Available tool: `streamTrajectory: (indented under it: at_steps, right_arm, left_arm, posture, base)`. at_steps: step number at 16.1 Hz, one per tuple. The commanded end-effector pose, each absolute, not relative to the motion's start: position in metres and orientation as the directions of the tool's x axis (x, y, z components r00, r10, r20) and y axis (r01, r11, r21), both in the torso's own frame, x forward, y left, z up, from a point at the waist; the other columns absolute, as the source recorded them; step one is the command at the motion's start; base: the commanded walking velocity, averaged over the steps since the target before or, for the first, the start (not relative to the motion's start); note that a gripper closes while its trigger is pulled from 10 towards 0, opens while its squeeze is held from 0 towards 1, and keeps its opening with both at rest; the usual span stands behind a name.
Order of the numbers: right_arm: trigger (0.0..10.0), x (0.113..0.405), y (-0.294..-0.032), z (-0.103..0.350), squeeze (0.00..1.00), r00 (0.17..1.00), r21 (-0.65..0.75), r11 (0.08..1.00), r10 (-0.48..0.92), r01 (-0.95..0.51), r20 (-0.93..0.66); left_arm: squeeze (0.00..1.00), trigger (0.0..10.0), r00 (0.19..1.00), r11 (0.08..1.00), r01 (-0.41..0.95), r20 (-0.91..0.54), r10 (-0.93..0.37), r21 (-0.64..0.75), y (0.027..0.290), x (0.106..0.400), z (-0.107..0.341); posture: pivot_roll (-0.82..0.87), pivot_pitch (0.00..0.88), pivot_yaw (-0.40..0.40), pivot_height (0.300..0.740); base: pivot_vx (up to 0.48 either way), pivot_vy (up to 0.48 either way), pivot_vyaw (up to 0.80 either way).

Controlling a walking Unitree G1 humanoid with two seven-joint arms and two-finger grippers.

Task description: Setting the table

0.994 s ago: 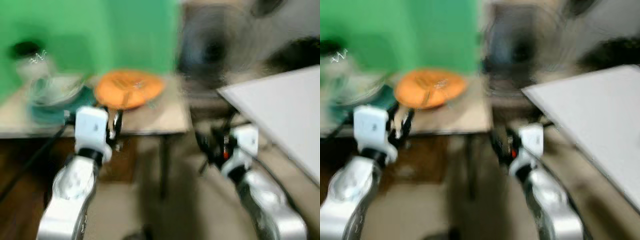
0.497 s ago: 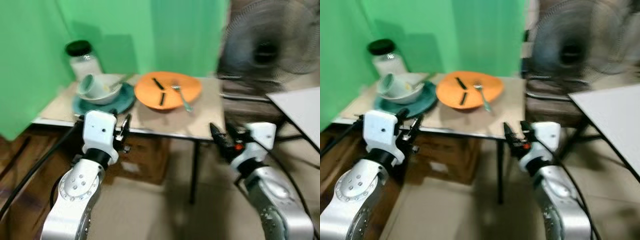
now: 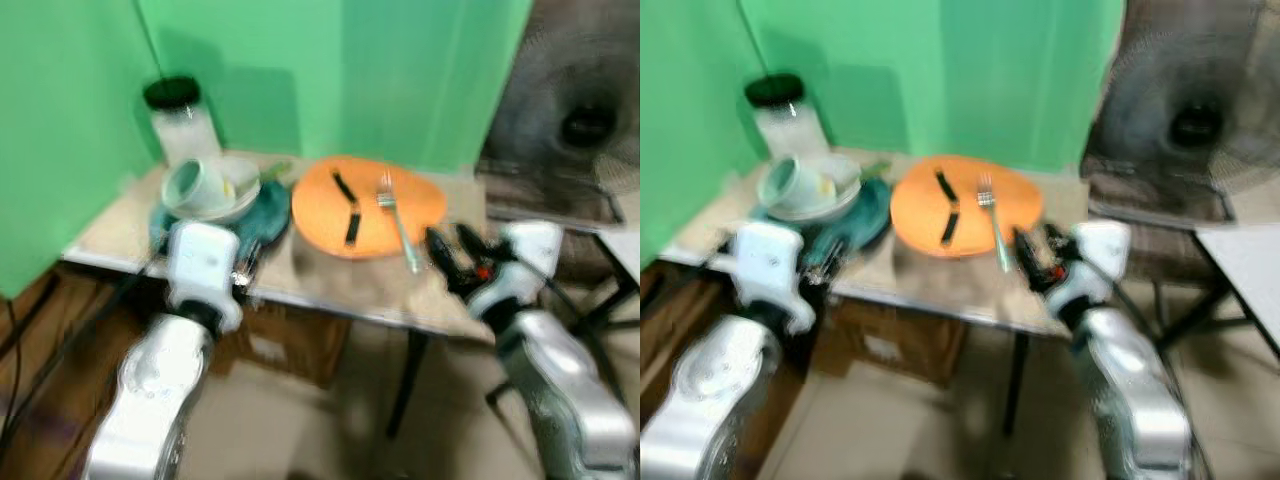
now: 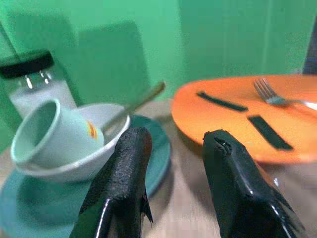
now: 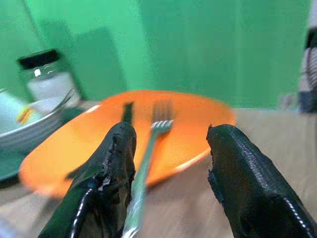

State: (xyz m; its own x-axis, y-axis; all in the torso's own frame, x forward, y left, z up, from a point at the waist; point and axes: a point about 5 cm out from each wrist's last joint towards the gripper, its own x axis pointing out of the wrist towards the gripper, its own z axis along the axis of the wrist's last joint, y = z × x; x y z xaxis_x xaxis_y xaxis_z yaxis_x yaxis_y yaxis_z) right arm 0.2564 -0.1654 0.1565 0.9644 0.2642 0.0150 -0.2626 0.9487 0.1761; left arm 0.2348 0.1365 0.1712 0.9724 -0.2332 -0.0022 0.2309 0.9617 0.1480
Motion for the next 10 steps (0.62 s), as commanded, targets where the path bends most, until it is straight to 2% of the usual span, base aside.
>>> streamTrajectory:
  at_steps: [1,3,5,6,7,8,9,10]
  right_arm:
    - [10.0,0.260,-0.156,0.161,0.00,0.954,0.181,0.937,0.299,-0.300,0.031]
    - [10.0,0.266,-0.158,0.167,0.00,0.953,0.175,0.937,0.302,-0.302,0.024]
    - [10.0,0.277,-0.163,0.170,0.00,0.947,0.175,0.936,0.318,-0.305,-0.053]
    - [10.0,0.283,-0.164,0.173,0.67,0.942,0.158,0.936,0.329,-0.315,-0.072]
    - [10.0,0.288,-0.165,0.176,1.00,0.936,0.140,0.934,0.341,-0.328,-0.083]
    - [10.0,0.293,-0.164,0.179,1.00,0.927,0.125,0.930,0.359,-0.345,-0.106]
    - [10.0,0.302,-0.162,0.184,1.00,0.914,0.099,0.925,0.377,-0.366,-0.147]
    - [10.0,0.308,-0.161,0.186,1.00,0.908,0.076,0.925,0.381,-0.373,-0.174]
  left_arm:
    - [0.00,10.0,0.974,0.961,0.222,0.013,-0.227,0.165,0.141,0.235,0.176]
    - [0.00,10.0,0.969,0.956,0.240,0.013,-0.246,0.166,0.138,0.236,0.176]
    - [0.00,10.0,0.951,0.935,0.303,0.011,-0.310,0.187,0.131,0.236,0.175]
    - [0.00,10.0,0.942,0.926,0.330,-0.004,-0.335,0.182,0.128,0.235,0.174]
    - [0.00,10.0,0.935,0.920,0.353,-0.020,-0.355,0.170,0.126,0.235,0.173]
    - [0.00,10.0,0.923,0.908,0.384,-0.026,-0.385,0.170,0.124,0.235,0.173]
    - [1.00,10.0,0.894,0.883,0.446,-0.030,-0.447,0.149,0.119,0.234,0.174]
    - [1.00,10.0,0.880,0.867,0.473,-0.037,-0.474,0.158,0.117,0.234,0.175]
  posture:
    - [-0.02,0.054,0.039,0.740]
    - [-0.02,0.050,0.034,0.740]
    - [-0.04,0.047,0.031,0.740]
    - [-0.04,0.045,0.029,0.740]
    - [-0.05,0.044,0.025,0.740]
    - [-0.05,0.045,0.024,0.740]
    - [-0.06,0.046,0.027,0.740]
    - [-0.07,0.047,0.030,0.740]
  base:
    - [0.345,0.000,0.00]
    - [0.332,0.000,0.00]
    - [0.000,0.000,0.00]
    - [0.000,0.000,0.00]
    - [0.000,0.000,0.00]
    - [0.000,0.000,0.00]
    - [0.000,0.000,0.00]
    - [0.000,0.000,0.00]
